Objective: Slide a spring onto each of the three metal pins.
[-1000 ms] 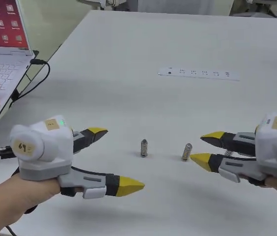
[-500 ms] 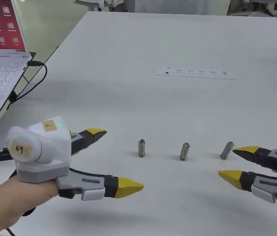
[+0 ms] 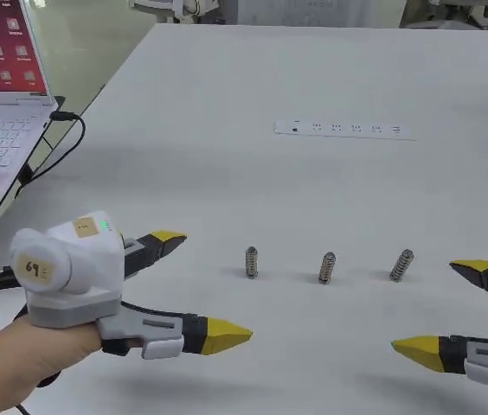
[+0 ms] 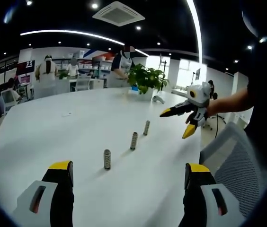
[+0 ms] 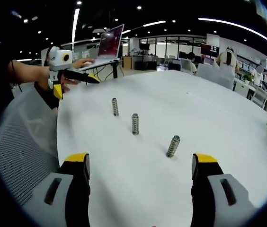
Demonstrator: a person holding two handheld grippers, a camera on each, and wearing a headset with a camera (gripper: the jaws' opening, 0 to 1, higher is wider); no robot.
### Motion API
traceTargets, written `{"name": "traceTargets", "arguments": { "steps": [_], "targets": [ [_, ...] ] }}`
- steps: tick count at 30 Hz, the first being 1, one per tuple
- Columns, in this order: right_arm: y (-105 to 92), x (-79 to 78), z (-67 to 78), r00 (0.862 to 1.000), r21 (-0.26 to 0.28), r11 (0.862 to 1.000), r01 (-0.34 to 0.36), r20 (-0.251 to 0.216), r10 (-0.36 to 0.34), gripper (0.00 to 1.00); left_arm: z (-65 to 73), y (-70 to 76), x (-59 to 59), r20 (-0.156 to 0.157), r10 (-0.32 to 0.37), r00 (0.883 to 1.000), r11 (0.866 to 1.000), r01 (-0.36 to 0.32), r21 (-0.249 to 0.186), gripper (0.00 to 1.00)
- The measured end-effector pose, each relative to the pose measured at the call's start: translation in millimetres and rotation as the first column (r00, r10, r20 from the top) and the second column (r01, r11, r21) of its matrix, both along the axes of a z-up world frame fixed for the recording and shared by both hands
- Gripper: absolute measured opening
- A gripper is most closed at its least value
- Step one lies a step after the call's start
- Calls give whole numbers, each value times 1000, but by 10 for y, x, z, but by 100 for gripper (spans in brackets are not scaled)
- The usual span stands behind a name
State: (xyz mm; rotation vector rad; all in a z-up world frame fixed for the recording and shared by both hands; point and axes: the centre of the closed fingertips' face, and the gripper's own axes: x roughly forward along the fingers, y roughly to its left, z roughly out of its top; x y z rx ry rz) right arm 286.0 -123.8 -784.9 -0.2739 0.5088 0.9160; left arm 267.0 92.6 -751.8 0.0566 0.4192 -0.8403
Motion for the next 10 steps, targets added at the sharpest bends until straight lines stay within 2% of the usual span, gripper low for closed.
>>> {"name": "traceTargets", "arguments": {
  "steps": [2, 6, 10],
  "targets": [
    [-33, 19, -3, 1000, 1, 1000, 16, 0, -16, 99, 16, -15, -7, 3, -2, 1000, 1000, 2, -2, 95],
    [-136, 36, -3, 999, -24, 999, 47, 12, -46, 100, 37, -31, -15, 7, -6, 1000, 1000, 6, -3, 95],
    [-201, 38, 19, 998, -20, 998, 59, 11, -59, 99, 48, -33, -23, 9, -7, 1000, 1000, 7, -2, 95]
  ]
}}
